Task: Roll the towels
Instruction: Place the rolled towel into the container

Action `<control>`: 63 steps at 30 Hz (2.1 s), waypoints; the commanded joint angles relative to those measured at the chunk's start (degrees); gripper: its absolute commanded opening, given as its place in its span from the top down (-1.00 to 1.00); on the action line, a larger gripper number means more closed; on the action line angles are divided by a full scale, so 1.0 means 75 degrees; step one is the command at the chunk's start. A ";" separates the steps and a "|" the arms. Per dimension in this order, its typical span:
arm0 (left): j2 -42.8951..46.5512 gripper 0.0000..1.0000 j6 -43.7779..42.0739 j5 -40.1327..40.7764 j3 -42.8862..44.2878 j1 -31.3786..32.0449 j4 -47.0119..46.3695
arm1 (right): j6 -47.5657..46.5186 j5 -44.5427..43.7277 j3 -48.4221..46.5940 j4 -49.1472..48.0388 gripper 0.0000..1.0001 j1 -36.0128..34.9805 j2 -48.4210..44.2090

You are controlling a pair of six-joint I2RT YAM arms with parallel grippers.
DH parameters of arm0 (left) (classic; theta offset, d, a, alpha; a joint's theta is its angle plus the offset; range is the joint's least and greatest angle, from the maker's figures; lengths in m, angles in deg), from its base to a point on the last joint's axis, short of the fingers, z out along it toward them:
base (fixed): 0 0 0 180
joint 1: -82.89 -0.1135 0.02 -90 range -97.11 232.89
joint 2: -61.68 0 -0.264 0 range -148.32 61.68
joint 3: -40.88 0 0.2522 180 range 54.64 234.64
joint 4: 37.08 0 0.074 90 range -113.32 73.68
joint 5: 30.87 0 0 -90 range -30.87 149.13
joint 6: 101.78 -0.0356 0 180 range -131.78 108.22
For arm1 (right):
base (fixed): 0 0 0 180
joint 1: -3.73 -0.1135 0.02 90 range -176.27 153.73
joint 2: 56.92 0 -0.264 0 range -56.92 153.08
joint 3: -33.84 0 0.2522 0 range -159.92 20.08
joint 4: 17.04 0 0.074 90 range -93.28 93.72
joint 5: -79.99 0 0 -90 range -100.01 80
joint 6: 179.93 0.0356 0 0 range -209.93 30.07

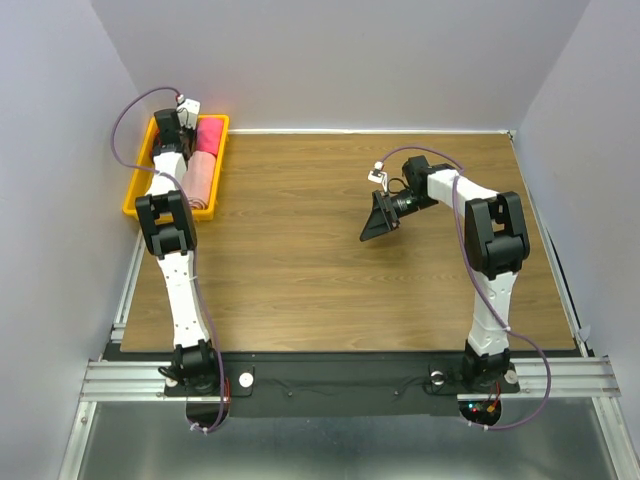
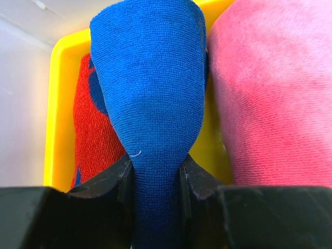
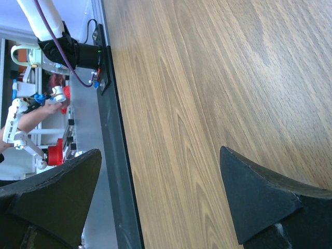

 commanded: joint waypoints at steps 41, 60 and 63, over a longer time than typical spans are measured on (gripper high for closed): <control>0.1158 -0.55 -0.0306 0.0038 -0.0066 -0.0065 0.0018 | -0.0056 0.0288 0.0049 -0.0091 -1.00 0.0013 -0.0004; 0.2503 -0.67 0.0232 -0.0629 0.0555 -0.0077 0.0626 | 0.0037 -0.0063 -0.0255 -0.0102 -1.00 0.0013 -0.0390; 0.3043 -0.89 0.0455 -0.0946 0.0614 -0.0018 0.1410 | 0.0131 -0.0426 -0.0466 -0.0102 -1.00 0.0036 -0.0659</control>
